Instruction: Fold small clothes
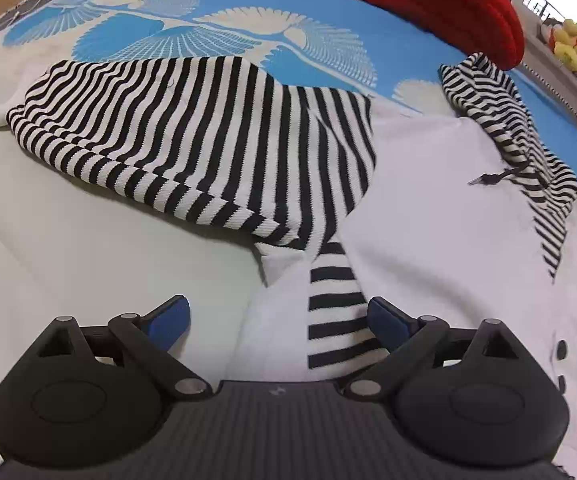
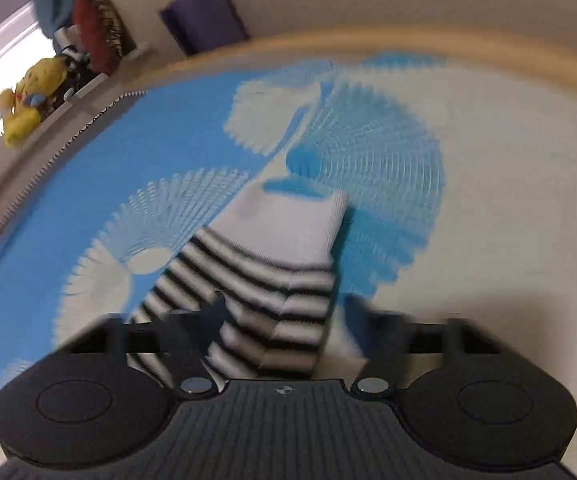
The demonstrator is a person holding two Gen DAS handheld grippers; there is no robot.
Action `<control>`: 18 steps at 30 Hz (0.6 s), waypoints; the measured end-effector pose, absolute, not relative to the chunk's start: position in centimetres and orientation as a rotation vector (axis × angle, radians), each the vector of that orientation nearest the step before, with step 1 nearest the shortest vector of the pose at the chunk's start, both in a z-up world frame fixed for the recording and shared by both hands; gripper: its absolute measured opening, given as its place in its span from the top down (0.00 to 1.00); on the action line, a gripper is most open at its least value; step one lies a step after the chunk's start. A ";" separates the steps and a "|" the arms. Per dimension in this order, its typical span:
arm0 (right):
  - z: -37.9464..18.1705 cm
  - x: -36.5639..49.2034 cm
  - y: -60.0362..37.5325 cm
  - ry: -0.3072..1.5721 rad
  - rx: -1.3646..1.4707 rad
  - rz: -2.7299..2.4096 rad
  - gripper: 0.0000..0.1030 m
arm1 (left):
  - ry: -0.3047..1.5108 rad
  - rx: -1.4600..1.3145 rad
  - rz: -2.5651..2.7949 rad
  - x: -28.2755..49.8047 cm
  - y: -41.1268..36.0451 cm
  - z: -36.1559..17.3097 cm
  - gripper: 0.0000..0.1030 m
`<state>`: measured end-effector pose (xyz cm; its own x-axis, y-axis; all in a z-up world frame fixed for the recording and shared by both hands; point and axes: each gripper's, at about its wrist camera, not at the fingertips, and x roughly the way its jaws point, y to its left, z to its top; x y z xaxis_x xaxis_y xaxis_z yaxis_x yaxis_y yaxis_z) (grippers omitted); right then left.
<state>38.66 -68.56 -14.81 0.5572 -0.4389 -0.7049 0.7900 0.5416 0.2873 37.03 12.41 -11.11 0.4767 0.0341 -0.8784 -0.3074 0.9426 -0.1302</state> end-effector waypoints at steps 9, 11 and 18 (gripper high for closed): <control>-15.2 32.2 -70.1 0.626 0.589 -0.982 0.95 | 1.031 -0.332 0.247 37.0 14.0 -10.4 0.05; -14.9 32.1 -69.8 0.625 0.605 -0.994 0.78 | 1.025 -0.350 0.250 37.0 14.4 -10.2 0.05; -8.8 28.5 -61.6 0.580 0.620 -0.793 0.48 | 1.010 -0.388 0.197 36.6 15.0 -8.7 0.05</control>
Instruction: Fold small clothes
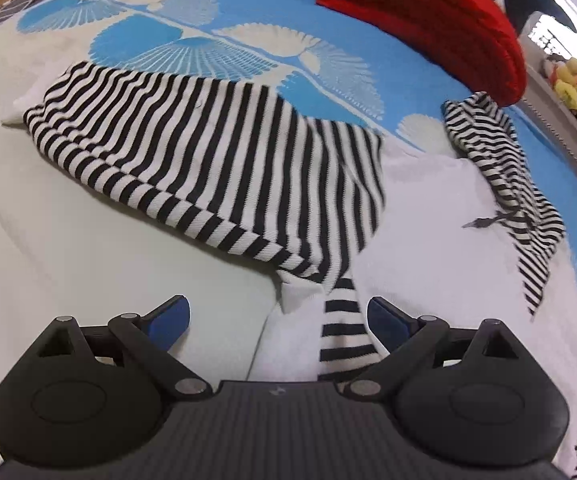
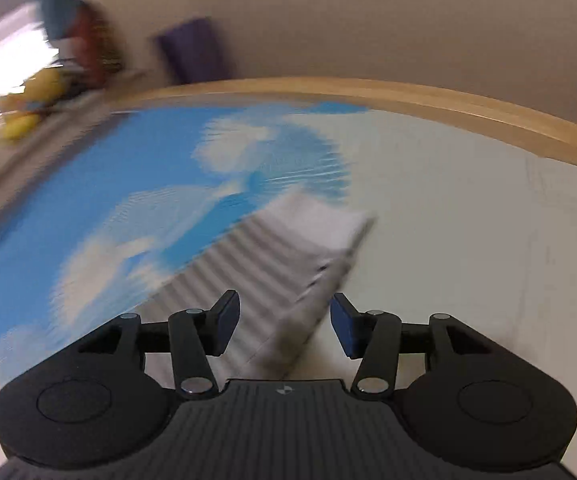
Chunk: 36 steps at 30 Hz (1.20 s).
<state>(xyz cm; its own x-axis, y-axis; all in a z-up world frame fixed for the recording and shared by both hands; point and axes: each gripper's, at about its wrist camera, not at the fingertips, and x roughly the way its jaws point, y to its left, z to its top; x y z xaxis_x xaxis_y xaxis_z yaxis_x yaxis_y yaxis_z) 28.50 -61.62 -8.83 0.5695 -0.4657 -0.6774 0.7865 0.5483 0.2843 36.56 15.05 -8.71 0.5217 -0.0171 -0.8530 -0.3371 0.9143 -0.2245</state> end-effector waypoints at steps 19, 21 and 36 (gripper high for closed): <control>-4.4 15.8 -25.3 0.649 0.236 -0.032 0.29 | 0.946 -0.171 0.183 23.0 14.6 -5.5 0.00; -4.0 15.6 -24.6 0.609 0.178 -0.043 0.25 | 0.941 -0.155 0.166 22.8 14.5 -5.7 0.00; -6.7 19.4 -23.0 0.696 0.098 -0.034 0.12 | 0.919 -0.109 0.094 27.0 12.2 -7.0 0.00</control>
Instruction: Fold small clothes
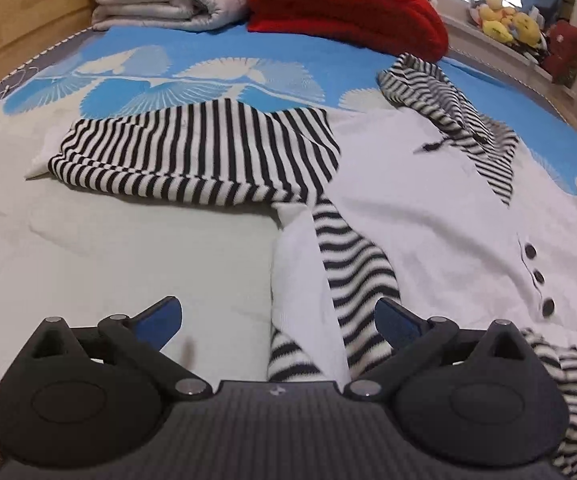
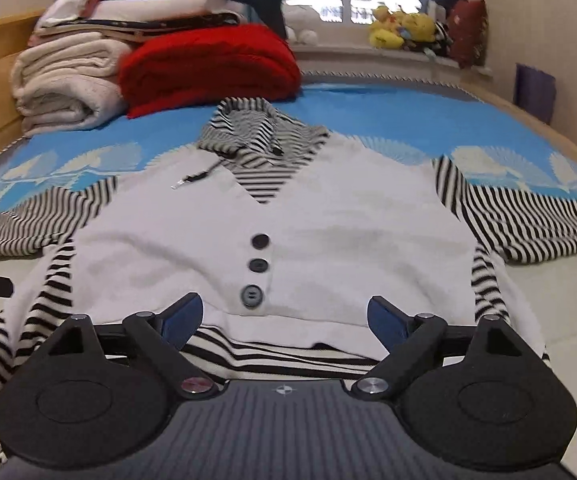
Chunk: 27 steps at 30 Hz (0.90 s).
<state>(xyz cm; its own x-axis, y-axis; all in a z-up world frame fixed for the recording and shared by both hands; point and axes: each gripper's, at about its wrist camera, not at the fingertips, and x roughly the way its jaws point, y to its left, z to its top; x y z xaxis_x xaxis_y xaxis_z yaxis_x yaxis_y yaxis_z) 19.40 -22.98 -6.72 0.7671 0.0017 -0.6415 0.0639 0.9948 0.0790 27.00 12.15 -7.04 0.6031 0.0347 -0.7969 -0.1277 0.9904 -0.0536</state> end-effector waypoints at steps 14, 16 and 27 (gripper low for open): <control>-7.4 22.0 -24.8 0.737 0.222 -0.084 0.13 | 0.952 -0.746 0.569 37.0 30.2 -10.6 0.00; -7.5 22.1 -24.6 0.739 0.209 -0.083 0.13 | 0.913 -0.816 0.628 37.6 32.3 -11.6 0.00; -7.8 22.6 -24.3 0.754 0.211 -0.077 0.13 | 0.725 -0.774 0.564 43.4 30.8 -7.7 0.96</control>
